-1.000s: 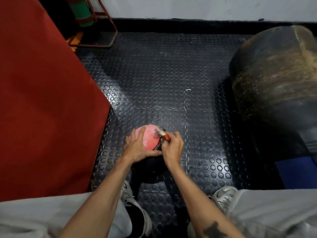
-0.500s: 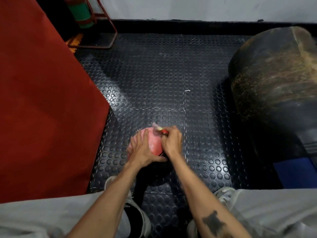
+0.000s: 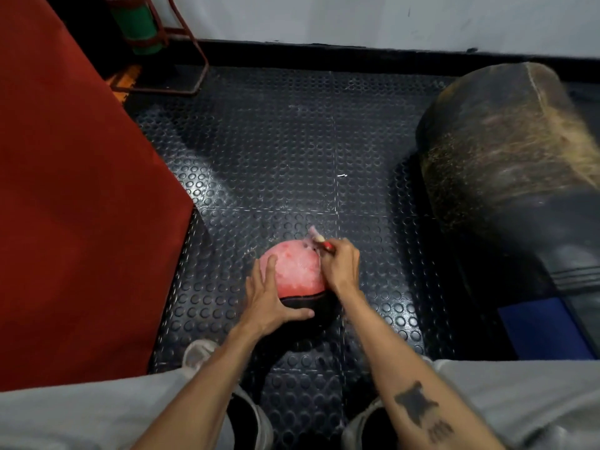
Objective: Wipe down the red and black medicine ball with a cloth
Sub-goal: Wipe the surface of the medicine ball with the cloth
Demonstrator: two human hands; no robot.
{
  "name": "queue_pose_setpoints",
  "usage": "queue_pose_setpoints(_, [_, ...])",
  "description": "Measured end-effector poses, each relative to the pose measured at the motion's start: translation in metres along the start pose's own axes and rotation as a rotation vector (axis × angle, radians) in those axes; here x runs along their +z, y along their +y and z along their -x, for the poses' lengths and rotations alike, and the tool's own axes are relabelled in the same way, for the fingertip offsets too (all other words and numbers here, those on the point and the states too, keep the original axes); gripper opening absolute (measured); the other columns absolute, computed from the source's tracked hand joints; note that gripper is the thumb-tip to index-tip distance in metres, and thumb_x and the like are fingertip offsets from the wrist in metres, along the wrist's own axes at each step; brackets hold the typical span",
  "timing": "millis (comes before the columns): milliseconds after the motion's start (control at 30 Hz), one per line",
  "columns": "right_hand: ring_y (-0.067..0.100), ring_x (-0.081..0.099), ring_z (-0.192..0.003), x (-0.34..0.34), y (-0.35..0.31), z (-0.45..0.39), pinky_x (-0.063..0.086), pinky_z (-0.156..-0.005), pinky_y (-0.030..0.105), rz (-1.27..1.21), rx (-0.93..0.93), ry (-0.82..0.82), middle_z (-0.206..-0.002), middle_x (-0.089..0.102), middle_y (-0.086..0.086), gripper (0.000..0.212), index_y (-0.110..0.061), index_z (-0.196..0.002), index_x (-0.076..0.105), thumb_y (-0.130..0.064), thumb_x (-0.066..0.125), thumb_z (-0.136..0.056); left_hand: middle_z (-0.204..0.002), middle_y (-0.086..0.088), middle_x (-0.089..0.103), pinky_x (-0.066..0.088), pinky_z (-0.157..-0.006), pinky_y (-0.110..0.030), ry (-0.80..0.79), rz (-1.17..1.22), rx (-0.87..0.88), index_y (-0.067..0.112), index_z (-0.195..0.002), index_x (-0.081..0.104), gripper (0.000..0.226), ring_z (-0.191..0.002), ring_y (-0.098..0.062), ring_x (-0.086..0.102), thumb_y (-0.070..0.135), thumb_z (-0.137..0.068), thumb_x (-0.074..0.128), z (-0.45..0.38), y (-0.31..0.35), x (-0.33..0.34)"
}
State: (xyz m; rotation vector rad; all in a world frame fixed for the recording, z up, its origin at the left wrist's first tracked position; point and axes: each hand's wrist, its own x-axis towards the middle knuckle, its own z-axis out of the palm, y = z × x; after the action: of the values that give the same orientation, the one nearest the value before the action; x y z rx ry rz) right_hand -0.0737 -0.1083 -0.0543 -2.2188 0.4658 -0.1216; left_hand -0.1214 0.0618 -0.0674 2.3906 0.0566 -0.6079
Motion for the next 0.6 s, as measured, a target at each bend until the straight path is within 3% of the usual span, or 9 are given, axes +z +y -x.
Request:
queue_pose_setpoints(67, [0.012,0.052,-0.083,0.010,-0.009,0.014,0.035,-0.068,0.016,-0.015,0.054,0.064,-0.095,0.064,0.004,0.028,-0.011,-0.099,0.076,0.002,0.055,-0.086,-0.160,0.002,-0.016,0.020,-0.117,-0.058,0.011,0.018,-0.040,0.040,-0.151,-0.013,0.150,-0.149,-0.033,-0.004,0.080,-0.038,0.077,-0.005,0.005,0.000])
queue_pose_setpoints(100, [0.011,0.049,-0.089,0.016,-0.013,0.036,0.036,-0.074,0.012,-0.012,-0.004,0.089,-0.101,0.062,0.002,0.036,-0.011,-0.105,0.075,0.005,0.052,-0.082,-0.160,0.000,-0.012,0.021,-0.117,-0.057,0.012,0.019,-0.039,0.038,-0.152,-0.011,0.150,-0.149,-0.034,-0.001,0.082,-0.035,0.074,-0.008,0.004,-0.002])
queue_pose_setpoints(167, [0.015,0.052,-0.098,0.020,-0.006,0.066,0.042,-0.086,0.020,-0.006,-0.174,0.047,-0.107,0.062,0.002,0.046,-0.013,-0.108,0.074,0.006,0.052,-0.072,-0.160,-0.002,-0.009,0.021,-0.118,-0.054,0.021,0.017,-0.018,0.037,-0.152,-0.011,0.150,-0.148,-0.036,0.002,0.082,-0.036,0.072,-0.011,0.000,-0.005])
queue_pose_setpoints(233, [0.020,0.058,-0.091,0.014,-0.001,0.039,0.044,-0.077,0.028,0.042,-0.153,-0.022,-0.100,0.067,0.007,0.043,-0.015,-0.103,0.076,0.006,0.054,-0.073,-0.160,0.000,-0.012,0.022,-0.117,-0.053,0.023,0.013,-0.036,0.037,-0.151,-0.013,0.149,-0.147,-0.035,0.002,0.078,-0.042,0.078,-0.006,0.001,-0.001])
queue_pose_setpoints(300, [0.023,0.062,-0.081,0.006,-0.001,0.000,0.037,-0.065,0.027,0.051,0.038,0.025,-0.090,0.069,0.010,0.028,-0.014,-0.098,0.077,0.002,0.058,-0.084,-0.159,0.001,-0.016,0.022,-0.116,-0.054,0.051,0.000,-0.042,0.035,-0.152,-0.015,0.149,-0.146,-0.035,-0.001,0.072,-0.046,0.083,-0.001,0.007,0.006])
queue_pose_setpoints(367, [0.022,0.062,-0.087,0.011,-0.010,0.012,0.042,-0.069,0.027,0.025,0.084,0.093,-0.096,0.066,0.008,0.030,-0.013,-0.103,0.075,0.004,0.057,-0.085,-0.158,0.000,-0.014,0.022,-0.116,-0.055,0.045,0.000,-0.058,0.033,-0.153,-0.013,0.148,-0.145,-0.036,0.001,0.068,-0.048,0.085,-0.007,0.012,0.004])
queue_pose_setpoints(467, [0.016,0.055,-0.097,0.018,-0.014,0.087,0.048,-0.082,0.028,-0.051,-0.088,0.084,-0.106,0.061,0.002,0.050,-0.012,-0.114,0.072,0.013,0.057,-0.074,-0.160,-0.005,-0.012,0.019,-0.118,-0.055,-0.002,-0.018,-0.030,0.033,-0.154,-0.015,0.143,-0.147,-0.040,0.000,0.060,-0.055,0.084,-0.016,0.005,-0.004])
queue_pose_setpoints(533, [0.023,0.056,-0.091,0.012,-0.011,0.076,0.049,-0.077,0.035,-0.049,-0.100,0.066,-0.099,0.063,0.006,0.049,-0.011,-0.108,0.074,0.013,0.054,-0.070,-0.160,-0.006,-0.015,0.016,-0.119,-0.053,0.000,-0.040,-0.025,0.032,-0.153,-0.016,0.145,-0.147,-0.038,-0.003,0.065,-0.054,0.083,-0.010,0.007,-0.001])
queue_pose_setpoints(600, [0.030,0.060,-0.084,0.008,-0.006,0.026,0.045,-0.070,0.034,0.015,0.028,0.085,-0.091,0.065,0.014,0.034,-0.008,-0.099,0.076,0.007,0.054,-0.078,-0.159,-0.005,-0.017,0.016,-0.119,-0.054,0.019,-0.052,-0.048,0.031,-0.153,-0.016,0.149,-0.146,-0.037,-0.004,0.072,-0.049,0.082,-0.004,0.017,0.009])
